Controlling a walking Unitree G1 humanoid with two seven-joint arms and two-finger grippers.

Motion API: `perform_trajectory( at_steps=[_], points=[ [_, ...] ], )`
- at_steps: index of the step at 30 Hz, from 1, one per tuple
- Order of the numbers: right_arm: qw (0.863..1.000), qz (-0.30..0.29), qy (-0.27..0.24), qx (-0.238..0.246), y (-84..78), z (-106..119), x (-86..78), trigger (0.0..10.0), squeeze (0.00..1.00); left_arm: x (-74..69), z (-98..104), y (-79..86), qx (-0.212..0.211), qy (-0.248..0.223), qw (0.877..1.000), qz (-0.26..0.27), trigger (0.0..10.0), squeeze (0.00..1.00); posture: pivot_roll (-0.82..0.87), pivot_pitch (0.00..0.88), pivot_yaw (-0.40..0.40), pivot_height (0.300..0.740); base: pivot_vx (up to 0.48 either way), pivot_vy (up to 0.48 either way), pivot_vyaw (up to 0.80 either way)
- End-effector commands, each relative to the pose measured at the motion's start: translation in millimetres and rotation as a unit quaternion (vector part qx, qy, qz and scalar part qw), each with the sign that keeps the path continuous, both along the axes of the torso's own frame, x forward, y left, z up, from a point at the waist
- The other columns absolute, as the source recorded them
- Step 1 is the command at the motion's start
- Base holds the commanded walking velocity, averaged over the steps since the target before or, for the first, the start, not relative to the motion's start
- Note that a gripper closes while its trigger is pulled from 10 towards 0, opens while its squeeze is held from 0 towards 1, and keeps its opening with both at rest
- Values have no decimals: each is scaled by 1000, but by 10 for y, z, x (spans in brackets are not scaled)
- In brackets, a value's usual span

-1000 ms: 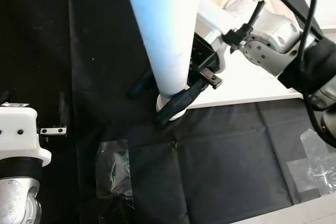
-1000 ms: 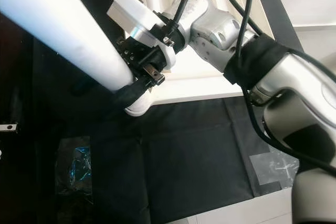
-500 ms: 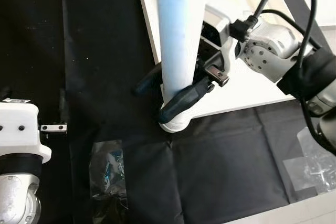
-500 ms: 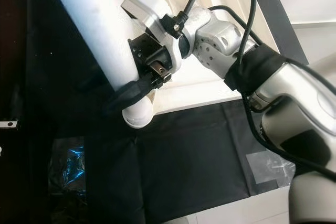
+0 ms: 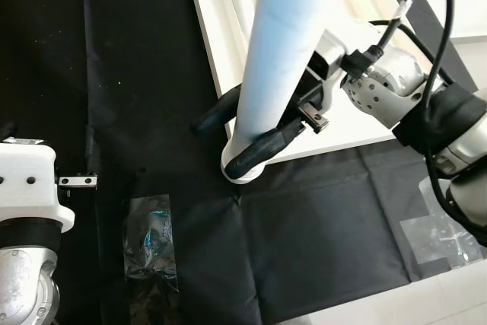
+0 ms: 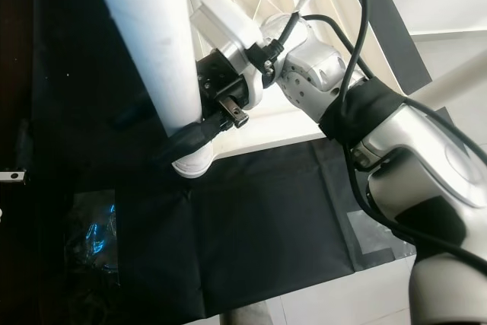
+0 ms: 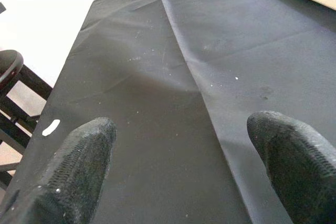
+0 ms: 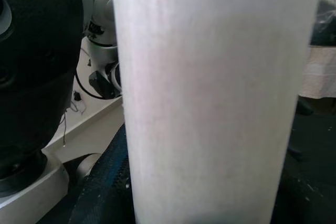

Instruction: Building children table

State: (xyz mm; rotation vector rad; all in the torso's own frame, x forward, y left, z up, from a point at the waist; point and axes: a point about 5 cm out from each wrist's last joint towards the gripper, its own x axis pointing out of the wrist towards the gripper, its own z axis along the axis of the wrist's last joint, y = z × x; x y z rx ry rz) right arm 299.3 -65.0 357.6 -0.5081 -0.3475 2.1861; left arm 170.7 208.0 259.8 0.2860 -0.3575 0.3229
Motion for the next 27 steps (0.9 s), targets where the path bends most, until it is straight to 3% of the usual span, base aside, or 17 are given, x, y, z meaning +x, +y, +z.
perform_trajectory(
  at_steps=[1,11,27],
  points=[
    [998,-29,31,-52,-56,-326,98,10000,0,-10,-47,5,2,17,1000,0,10000,0,7,505,-155,740,0,0,0],
    [996,-43,73,-18,-146,-424,130,10000,0,-1,-32,21,4,20,1000,-2,10000,0,13,503,-140,740,0,0,0],
    [995,-58,76,-20,-231,-547,117,10000,0,23,-9,11,3,19,1000,-4,10000,0,8,499,-135,740,0,0,0]
  ],
)
